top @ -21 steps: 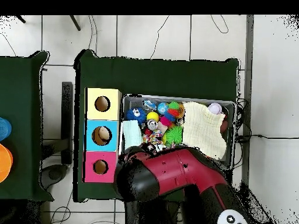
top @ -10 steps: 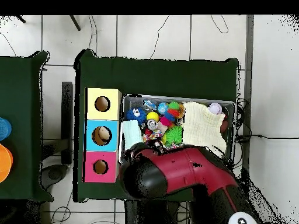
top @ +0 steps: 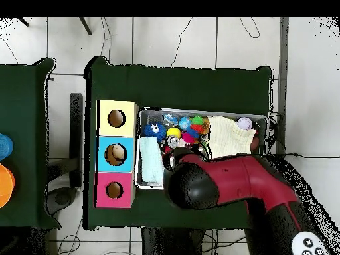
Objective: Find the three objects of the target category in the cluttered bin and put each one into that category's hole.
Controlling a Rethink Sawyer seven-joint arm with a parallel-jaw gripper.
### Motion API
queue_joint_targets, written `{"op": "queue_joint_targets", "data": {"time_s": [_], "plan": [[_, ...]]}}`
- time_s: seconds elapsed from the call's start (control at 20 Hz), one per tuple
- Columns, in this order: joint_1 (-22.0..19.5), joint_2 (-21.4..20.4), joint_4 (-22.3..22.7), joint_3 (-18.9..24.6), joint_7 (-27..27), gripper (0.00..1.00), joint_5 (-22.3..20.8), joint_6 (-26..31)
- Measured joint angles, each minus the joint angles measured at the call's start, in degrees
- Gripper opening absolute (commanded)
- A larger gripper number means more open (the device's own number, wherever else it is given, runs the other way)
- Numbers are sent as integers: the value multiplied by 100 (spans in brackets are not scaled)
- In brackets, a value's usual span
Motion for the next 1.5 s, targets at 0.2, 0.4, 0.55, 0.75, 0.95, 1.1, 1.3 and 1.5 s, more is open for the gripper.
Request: {"op": "queue_joint_targets", "data": {"time_s": [0.2, 0.4, 0.55, 0.75, 0.95, 1.1, 1.3, 1.5], "plan": [[-211, 295, -251, 50, 0, 100, -277, 0], [-388, 524, -430, 101, 0, 100, -544, 1], [-471, 648, -534, 129, 0, 100, -793, 1], [-568, 806, -647, 202, 0, 100, -1175, -6], [-585, 922, -664, 217, 0, 100, -1524, -117], [-586, 1011, -665, 216, 0, 100, -1827, -293], [-573, 1126, -666, 215, 0, 100, -2268, -654], [-528, 1203, -670, 190, 0, 100, -2527, -867]]}}
